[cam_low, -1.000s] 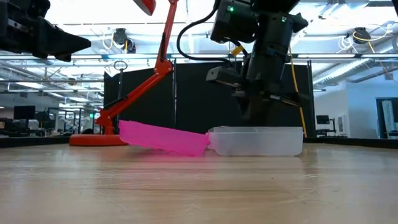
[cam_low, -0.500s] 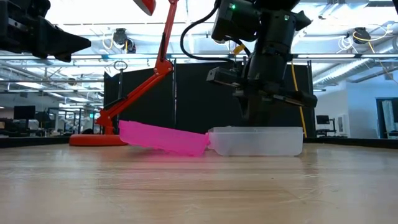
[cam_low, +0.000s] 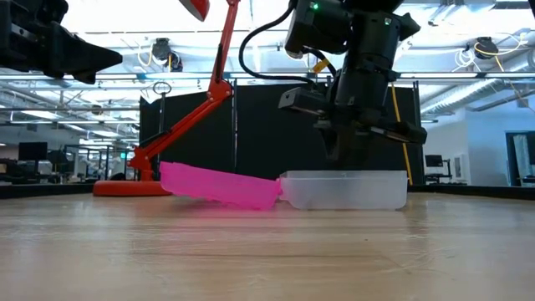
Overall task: Pick & place school supplies into a supply box
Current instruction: Put the black pen into the supply box, then return to Home Position
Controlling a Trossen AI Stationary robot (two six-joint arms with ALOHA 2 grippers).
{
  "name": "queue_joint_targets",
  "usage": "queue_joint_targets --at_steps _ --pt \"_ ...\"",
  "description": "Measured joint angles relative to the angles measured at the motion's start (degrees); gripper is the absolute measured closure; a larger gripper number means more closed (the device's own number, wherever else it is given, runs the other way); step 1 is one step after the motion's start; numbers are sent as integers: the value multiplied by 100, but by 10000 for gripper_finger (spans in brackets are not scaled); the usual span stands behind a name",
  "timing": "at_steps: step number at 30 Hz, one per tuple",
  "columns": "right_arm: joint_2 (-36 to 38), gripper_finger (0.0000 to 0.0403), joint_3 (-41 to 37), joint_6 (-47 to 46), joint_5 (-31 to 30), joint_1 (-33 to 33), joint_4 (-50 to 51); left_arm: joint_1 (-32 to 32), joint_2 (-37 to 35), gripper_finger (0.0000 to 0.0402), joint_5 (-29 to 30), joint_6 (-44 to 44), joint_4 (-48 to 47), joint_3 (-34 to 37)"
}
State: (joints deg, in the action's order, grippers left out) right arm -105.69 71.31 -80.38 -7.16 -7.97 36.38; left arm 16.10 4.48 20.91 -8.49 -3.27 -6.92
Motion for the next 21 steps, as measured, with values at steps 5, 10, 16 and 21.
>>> queue_joint_targets --at_steps 5,10,16,21 --pt "0 318 0 72 33 0 11 0 1 364 2 0 0 0" --pt "114 280 0 160 134 0 38 0 2 364 2 0 0 0" --pt "711 251 0 654 -198 -4 74 0 2 364 22 -26 35 2" --pt "1321 246 0 2312 -677 -112 -32 0 -1 364 215 -349 282 2"
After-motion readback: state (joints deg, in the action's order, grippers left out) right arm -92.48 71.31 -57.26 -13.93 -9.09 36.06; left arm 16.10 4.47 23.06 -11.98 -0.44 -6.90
